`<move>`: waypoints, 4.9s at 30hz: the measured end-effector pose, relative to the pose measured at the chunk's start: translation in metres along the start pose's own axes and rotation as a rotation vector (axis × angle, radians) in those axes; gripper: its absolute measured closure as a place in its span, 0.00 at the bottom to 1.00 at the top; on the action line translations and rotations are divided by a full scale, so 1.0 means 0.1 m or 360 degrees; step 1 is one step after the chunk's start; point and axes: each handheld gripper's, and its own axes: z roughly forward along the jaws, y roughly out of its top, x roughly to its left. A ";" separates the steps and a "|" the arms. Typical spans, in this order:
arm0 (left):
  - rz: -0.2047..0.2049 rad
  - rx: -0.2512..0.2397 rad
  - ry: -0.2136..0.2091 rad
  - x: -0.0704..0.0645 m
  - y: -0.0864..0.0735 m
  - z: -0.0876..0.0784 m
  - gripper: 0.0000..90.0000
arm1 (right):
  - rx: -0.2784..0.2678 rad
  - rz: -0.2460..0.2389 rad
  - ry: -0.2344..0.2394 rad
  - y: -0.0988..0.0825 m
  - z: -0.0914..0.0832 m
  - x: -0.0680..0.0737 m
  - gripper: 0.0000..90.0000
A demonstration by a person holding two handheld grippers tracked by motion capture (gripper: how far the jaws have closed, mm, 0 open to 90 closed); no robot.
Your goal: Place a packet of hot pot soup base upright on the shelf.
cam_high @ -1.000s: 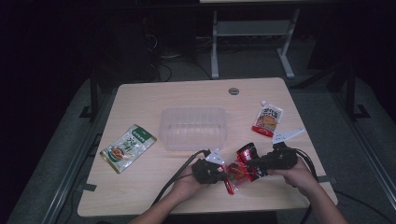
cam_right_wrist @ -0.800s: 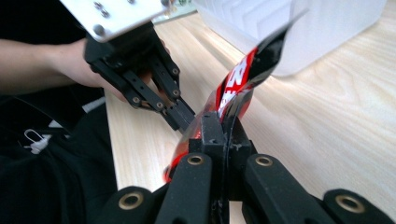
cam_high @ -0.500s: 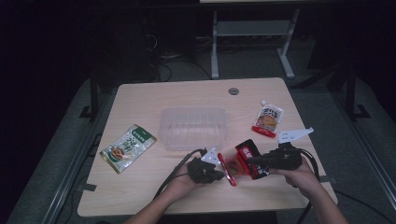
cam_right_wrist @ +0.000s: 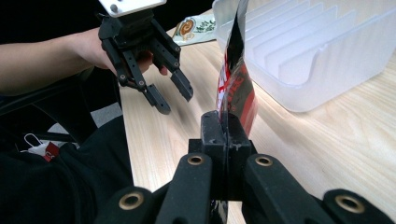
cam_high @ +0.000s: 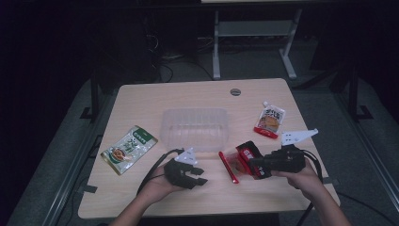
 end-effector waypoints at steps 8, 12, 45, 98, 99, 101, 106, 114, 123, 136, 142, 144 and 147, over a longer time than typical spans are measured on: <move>-0.0085 -0.0028 0.0046 0.02 -0.27 -0.25 0.50 | -0.0020 -0.0025 0.0019 0.07 0.02 0.06 1.00; -0.0127 -0.0040 0.0073 0.04 -0.41 -0.36 0.46 | -0.0039 -0.0040 0.0024 0.12 0.04 0.09 1.00; -0.0161 -0.0189 0.0230 0.06 -0.61 -0.68 0.36 | -0.0157 -0.0265 -0.0021 0.86 0.24 0.12 1.00; -0.0163 -0.0206 0.0224 0.05 -0.65 -0.67 0.36 | -0.0114 -0.0177 -0.0309 0.96 0.56 -0.39 1.00; -0.0162 -0.0202 0.0223 0.05 -0.65 -0.67 0.36 | -0.0103 -0.0182 -0.0312 0.97 0.58 -0.38 1.00; -0.0162 -0.0202 0.0221 0.04 -0.65 -0.67 0.36 | -0.0097 -0.0184 -0.0313 0.97 0.60 -0.38 0.99; -0.0157 -0.0193 0.0219 0.05 -0.65 -0.66 0.36 | -0.0089 -0.0164 -0.0319 0.96 0.63 -0.39 0.99; -0.0154 -0.0183 0.0211 0.04 -0.65 -0.65 0.36 | -0.0079 -0.0145 -0.0319 0.96 0.69 -0.40 0.99; -0.0148 -0.0175 0.0204 0.04 -0.64 -0.63 0.36 | -0.0064 -0.0100 -0.0347 0.95 0.74 -0.45 0.97; -0.0155 -0.0163 0.0195 0.04 -0.65 -0.62 0.36 | -0.0023 -0.0072 -0.0382 0.91 0.80 -0.50 0.94; -0.0151 -0.0162 0.0194 0.04 -0.65 -0.62 0.36 | -0.0046 -0.0077 -0.0385 0.92 0.75 -0.48 0.83; -0.0155 -0.0164 0.0194 0.04 -0.65 -0.62 0.36 | -0.0060 -0.0097 -0.0380 0.94 0.72 -0.45 0.78; -0.0154 -0.0161 0.0193 0.04 -0.65 -0.62 0.36 | -0.0078 -0.0122 -0.0370 0.96 0.64 -0.41 0.77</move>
